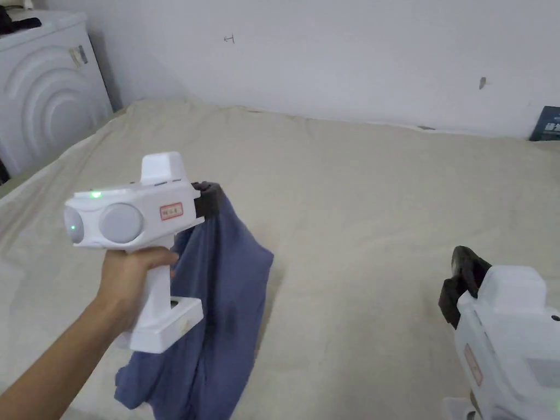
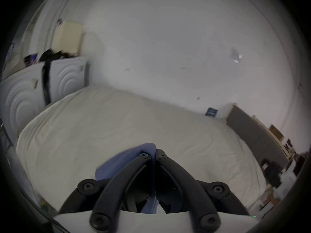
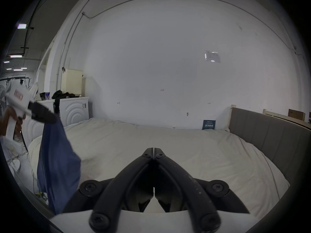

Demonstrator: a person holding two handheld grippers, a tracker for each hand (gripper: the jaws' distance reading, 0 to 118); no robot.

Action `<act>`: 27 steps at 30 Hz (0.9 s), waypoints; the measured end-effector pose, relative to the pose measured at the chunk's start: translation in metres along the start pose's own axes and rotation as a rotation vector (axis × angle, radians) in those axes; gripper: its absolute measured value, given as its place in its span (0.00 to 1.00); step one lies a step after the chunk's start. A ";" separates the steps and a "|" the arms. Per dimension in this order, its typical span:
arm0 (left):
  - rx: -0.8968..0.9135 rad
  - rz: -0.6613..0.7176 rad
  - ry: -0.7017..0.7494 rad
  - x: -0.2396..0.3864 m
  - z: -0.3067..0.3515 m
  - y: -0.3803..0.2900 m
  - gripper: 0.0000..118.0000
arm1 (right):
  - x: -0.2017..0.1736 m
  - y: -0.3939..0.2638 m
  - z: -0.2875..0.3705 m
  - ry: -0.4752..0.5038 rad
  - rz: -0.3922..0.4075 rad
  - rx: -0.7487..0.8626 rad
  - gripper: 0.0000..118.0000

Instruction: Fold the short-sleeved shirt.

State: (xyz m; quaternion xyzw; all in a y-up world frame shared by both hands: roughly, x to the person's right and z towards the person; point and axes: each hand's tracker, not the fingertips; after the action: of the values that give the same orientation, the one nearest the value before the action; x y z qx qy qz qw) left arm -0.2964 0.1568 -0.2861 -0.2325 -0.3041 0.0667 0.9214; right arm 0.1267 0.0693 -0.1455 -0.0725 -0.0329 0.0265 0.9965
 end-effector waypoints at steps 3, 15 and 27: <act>0.019 -0.067 -0.081 0.043 -0.023 0.036 0.03 | 0.019 0.006 0.015 -0.043 0.000 0.027 0.01; -0.083 -0.239 -0.391 0.185 -0.140 0.032 0.03 | 0.086 0.008 0.059 -0.208 0.014 0.049 0.01; -0.529 -0.373 -0.301 0.173 -0.251 -0.120 0.03 | 0.105 -0.016 0.060 -0.249 -0.010 -0.014 0.01</act>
State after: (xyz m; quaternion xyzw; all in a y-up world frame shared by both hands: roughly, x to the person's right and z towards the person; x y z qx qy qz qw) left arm -0.0102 -0.0008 -0.3156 -0.3911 -0.4804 -0.1503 0.7705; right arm 0.2276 0.0679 -0.0778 -0.0754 -0.1570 0.0301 0.9842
